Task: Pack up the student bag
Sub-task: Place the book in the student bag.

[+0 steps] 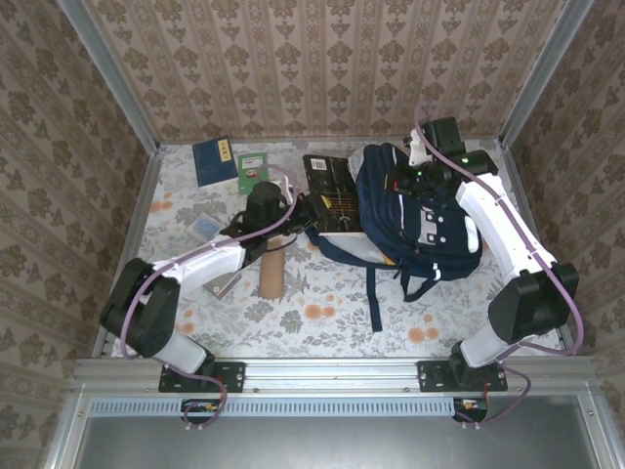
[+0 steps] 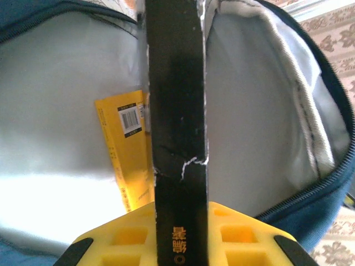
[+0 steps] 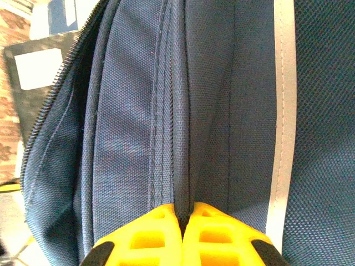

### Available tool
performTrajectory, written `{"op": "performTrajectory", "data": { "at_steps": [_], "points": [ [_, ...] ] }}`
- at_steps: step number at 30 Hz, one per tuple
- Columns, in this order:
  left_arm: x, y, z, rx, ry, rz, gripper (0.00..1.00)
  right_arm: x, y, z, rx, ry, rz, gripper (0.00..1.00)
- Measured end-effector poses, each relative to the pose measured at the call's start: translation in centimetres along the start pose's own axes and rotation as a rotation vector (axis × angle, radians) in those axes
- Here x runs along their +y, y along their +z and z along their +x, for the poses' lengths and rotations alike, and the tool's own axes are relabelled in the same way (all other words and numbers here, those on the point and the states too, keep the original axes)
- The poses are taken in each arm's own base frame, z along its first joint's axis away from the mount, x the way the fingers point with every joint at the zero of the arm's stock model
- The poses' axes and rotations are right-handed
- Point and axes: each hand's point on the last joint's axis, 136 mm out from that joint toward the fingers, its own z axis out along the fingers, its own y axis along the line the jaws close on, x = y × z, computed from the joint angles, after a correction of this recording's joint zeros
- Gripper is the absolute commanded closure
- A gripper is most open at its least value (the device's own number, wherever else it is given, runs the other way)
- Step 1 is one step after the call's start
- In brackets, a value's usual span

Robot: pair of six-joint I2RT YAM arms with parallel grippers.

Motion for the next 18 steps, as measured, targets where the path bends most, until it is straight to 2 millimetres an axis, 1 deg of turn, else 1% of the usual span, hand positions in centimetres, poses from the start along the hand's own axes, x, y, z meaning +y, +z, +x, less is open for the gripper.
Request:
{"op": "performTrajectory", "data": {
  "at_steps": [3,6,9,11,14,18],
  "points": [
    [1.4,2.3,1.4,0.002,-0.045,-0.014,1.0,0.1,0.4,-0.1,-0.004,0.036,-0.026,1.0],
    [3.6,4.5,3.7,0.027,-0.085,-0.054,1.0,0.3,0.4,-0.1,-0.005,0.057,-0.039,1.0],
    [4.6,6.0,4.9,0.025,-0.115,-0.055,1.0,0.4,0.4,-0.4,-0.015,0.072,-0.046,1.0],
    [5.2,6.7,5.6,0.029,-0.136,-0.059,1.0,0.3,0.3,-0.5,-0.019,0.083,-0.049,1.0],
    [5.4,7.7,6.3,0.04,-0.16,-0.052,1.0,0.3,0.3,-0.6,-0.019,0.095,-0.052,1.0],
    [4.3,8.2,6.2,0.034,-0.168,-0.017,1.0,0.2,0.3,-0.6,-0.02,0.099,-0.052,1.0]
  ]
}}
